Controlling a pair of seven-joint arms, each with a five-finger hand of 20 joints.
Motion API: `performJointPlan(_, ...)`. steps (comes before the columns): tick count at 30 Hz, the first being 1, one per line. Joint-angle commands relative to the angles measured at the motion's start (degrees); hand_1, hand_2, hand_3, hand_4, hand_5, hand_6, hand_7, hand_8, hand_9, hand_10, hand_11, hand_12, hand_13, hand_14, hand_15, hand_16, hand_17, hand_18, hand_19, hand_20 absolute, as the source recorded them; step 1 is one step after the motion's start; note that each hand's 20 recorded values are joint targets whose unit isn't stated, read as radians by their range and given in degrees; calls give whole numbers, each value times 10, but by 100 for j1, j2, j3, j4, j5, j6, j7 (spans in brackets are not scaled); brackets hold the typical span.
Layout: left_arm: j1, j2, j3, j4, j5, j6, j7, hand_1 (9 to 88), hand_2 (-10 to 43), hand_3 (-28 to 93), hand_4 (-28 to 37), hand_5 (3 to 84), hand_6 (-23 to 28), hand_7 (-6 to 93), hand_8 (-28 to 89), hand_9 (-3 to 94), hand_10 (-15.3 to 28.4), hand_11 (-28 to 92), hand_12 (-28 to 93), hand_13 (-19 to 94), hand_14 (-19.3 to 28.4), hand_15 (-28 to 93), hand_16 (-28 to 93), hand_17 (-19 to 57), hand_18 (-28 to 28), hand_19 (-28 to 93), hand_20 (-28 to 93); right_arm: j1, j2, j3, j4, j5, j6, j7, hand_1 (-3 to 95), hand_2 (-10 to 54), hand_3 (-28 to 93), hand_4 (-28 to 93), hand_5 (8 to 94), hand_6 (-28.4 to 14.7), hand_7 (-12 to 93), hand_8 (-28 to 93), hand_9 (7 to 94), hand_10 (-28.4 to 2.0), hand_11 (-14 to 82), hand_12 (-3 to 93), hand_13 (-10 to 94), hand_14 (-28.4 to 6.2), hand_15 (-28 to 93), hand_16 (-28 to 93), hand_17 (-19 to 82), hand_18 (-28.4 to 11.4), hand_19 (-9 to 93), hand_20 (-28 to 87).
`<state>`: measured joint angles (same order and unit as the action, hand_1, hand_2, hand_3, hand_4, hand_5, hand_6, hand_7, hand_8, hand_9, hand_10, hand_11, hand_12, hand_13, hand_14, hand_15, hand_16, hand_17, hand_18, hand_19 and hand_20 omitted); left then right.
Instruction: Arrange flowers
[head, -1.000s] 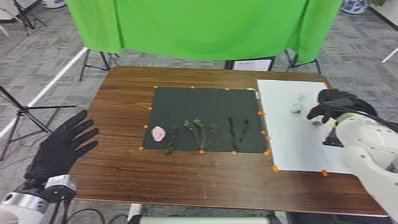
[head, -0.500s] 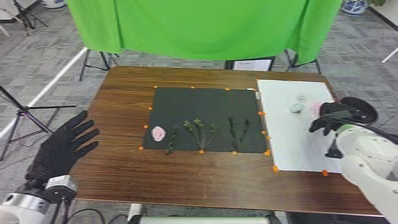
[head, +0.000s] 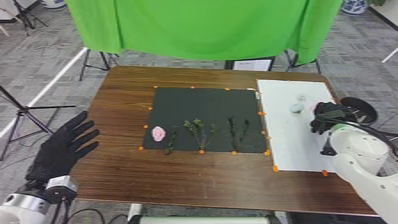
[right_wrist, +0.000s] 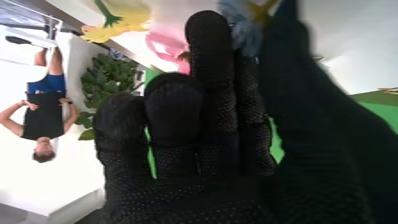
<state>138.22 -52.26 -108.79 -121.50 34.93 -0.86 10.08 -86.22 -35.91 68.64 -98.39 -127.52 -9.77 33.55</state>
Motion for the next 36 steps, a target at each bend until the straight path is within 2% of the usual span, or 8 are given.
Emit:
performJointPlan(1,89,-62,-20,-16,-1,10,-33,245,-47,695,-281,237,27,172,-98,206,100,132,202,138,137,201,50,-119,198,312,100,41,11,-46,50,-148,324,-60,490,-95,870,-270,655,18,534,45,873,-46,194,505,710,-51,706,407,347,-201,879,539)
performJointPlan(7,111,-84,-40,-36,11,22,-19,245,-46,695,-281,237,27,172,-98,206,101,132,202,139,137,204,49,-118,198,312,100,283,-58,-128,-190,-283,778,-150,490,-95,876,-260,679,18,524,38,890,-42,187,511,723,-49,703,410,357,-201,885,536)
performJointPlan(14,88,-84,-12,-33,5,31,-36,245,-46,696,-281,237,27,173,-99,206,101,133,200,138,137,203,48,-118,198,312,99,1431,-452,-1051,-552,-569,1580,-543,487,-95,878,-253,684,18,521,40,894,-42,182,516,724,-50,703,417,358,-200,890,536)
performJointPlan(19,16,-63,63,-11,-1,31,-68,244,-45,696,-281,237,27,173,-98,205,100,132,200,138,137,203,48,-119,198,312,100,2377,-1093,-1895,-532,-554,1613,-957,486,-95,877,-252,688,18,519,40,896,-42,179,517,724,-51,704,418,358,-199,892,536)
performJointPlan(24,-12,-53,101,-17,5,42,-69,244,-45,696,-281,237,27,173,-98,206,100,131,201,138,137,201,48,-118,198,311,100,3032,-1890,-2591,-199,-503,1587,-1322,484,-95,878,-249,690,18,516,43,897,-41,177,518,725,-51,706,419,357,-199,893,536)
performJointPlan(29,-9,-50,123,-35,13,84,-48,244,-46,697,-281,237,27,172,-98,205,100,130,201,138,137,201,49,-118,198,311,100,3299,-2589,-3060,202,-579,1378,-1603,483,-95,878,-250,691,18,514,44,898,-40,176,518,725,-51,707,419,357,-199,894,536)
performJointPlan(36,-72,-3,164,-6,12,90,-19,244,-45,696,-282,237,26,173,-98,205,99,128,202,138,136,201,49,-119,198,311,100,3371,-3212,-3520,692,-706,1009,-1796,482,-95,878,-247,694,18,510,44,899,-41,173,518,725,-51,709,418,358,-198,896,535)
